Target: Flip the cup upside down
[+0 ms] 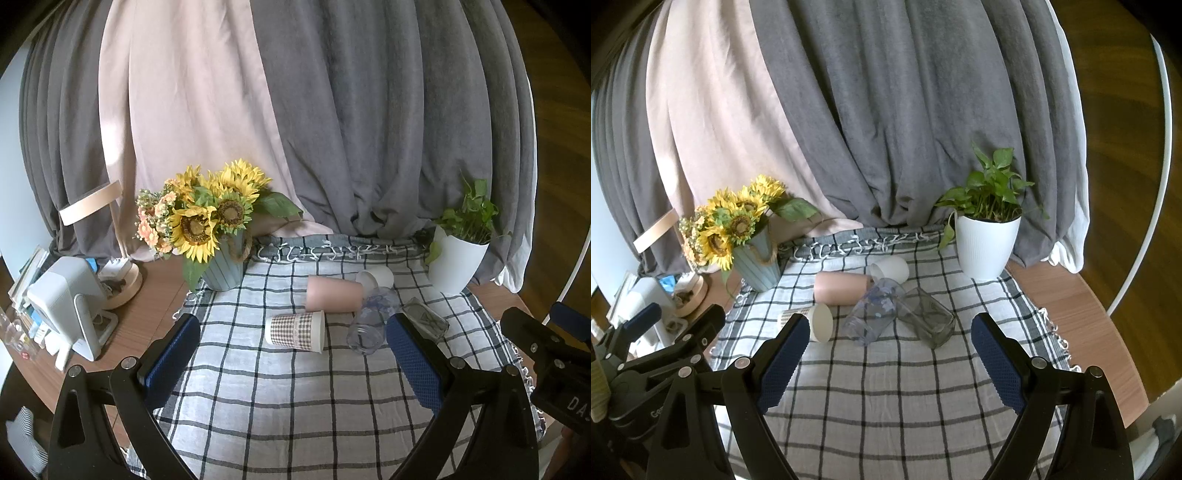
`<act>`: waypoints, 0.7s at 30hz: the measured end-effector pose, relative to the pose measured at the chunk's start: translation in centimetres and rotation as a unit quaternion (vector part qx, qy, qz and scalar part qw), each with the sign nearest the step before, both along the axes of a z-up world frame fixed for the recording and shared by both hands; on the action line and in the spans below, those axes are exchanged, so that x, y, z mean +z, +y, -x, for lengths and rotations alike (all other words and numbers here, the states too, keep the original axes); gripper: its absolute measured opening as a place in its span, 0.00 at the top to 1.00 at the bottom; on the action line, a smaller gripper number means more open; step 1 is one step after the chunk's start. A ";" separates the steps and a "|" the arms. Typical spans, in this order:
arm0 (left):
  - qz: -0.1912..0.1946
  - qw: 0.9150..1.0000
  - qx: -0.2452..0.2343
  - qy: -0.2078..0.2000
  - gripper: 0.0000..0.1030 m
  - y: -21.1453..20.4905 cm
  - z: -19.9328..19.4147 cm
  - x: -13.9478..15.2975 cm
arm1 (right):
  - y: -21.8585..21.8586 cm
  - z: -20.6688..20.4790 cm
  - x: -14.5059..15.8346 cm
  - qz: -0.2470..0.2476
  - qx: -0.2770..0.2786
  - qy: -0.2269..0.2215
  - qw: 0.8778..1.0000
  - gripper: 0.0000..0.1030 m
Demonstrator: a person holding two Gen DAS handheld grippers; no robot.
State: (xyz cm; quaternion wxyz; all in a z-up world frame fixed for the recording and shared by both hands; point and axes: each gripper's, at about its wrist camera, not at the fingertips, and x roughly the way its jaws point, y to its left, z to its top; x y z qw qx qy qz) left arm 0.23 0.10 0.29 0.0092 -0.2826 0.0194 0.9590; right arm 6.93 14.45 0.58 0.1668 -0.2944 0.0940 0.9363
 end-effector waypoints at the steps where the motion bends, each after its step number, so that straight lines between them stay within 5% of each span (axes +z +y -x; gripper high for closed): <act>1: 0.000 1.000 0.000 -0.001 0.00 0.0 0.1 0.1 | 0.0 0.0 0.0 0.001 0.000 0.000 1.000 0.13; 21: -0.001 1.000 -0.006 -0.001 0.00 0.0 0.0 0.0 | 0.2 0.1 0.2 0.000 -0.002 0.005 1.000 0.13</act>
